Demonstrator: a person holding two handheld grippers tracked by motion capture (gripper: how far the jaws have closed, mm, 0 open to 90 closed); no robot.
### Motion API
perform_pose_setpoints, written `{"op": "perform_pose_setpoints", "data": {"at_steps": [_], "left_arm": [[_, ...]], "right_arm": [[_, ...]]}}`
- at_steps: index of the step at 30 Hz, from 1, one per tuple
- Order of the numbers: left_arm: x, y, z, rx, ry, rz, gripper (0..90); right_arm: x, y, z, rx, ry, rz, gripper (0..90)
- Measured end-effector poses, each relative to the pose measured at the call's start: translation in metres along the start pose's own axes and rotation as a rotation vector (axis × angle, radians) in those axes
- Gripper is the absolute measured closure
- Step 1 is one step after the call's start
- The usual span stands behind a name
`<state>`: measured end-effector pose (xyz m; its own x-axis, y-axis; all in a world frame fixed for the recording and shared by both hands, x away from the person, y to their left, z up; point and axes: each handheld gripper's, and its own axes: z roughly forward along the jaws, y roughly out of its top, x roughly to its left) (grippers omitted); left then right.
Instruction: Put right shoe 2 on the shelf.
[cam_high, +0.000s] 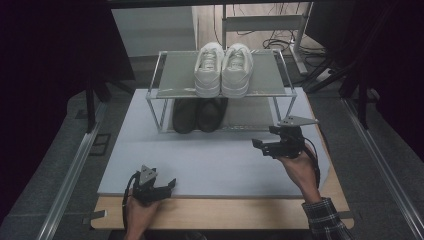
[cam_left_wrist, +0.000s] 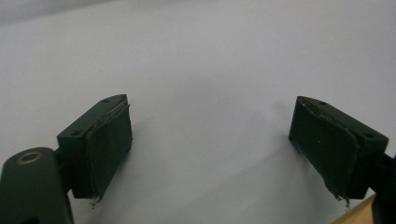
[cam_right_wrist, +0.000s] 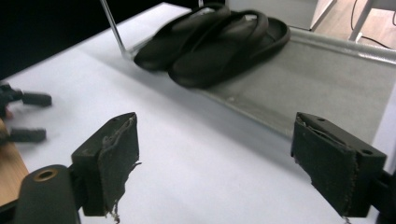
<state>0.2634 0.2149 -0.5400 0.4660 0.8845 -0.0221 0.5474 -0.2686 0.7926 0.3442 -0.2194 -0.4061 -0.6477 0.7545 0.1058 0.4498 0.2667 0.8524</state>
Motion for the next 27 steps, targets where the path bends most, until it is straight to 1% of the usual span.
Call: {"op": "perform_pose_setpoints", "data": {"at_steps": [5,10,11,14,17,20,23,27], "left_arm": [[0.000,0.000,0.000,0.001,0.000,-0.003,12.8],[0.000,0.000,0.000,0.003,0.000,0.004,12.8],[0.000,0.000,0.000,0.002,0.000,-0.001,12.8],[0.000,0.000,0.000,0.002,0.000,0.000,12.8],[0.000,0.000,0.000,0.002,0.000,0.000,12.8],[0.000,0.000,0.000,0.002,0.000,0.000,12.8],[0.000,0.000,0.000,0.002,0.000,-0.001,12.8],[0.000,0.000,0.000,0.002,0.000,0.000,12.8]], "right_arm": [[0.004,-0.015,-0.002,0.034,-0.033,-0.037,13.8],[0.003,-0.033,-0.004,0.058,-0.059,-0.047,12.3],[0.002,-0.036,-0.005,0.060,-0.065,-0.046,11.5],[0.001,-0.046,-0.007,0.064,-0.076,-0.042,9.8],[0.001,-0.057,-0.009,0.061,-0.072,-0.020,7.3],[0.001,-0.069,-0.007,0.072,-0.079,-0.007,4.4],[0.001,-0.081,-0.005,0.088,-0.101,-0.003,1.6],[0.002,-0.094,0.000,0.109,-0.126,-0.009,0.6]]}}
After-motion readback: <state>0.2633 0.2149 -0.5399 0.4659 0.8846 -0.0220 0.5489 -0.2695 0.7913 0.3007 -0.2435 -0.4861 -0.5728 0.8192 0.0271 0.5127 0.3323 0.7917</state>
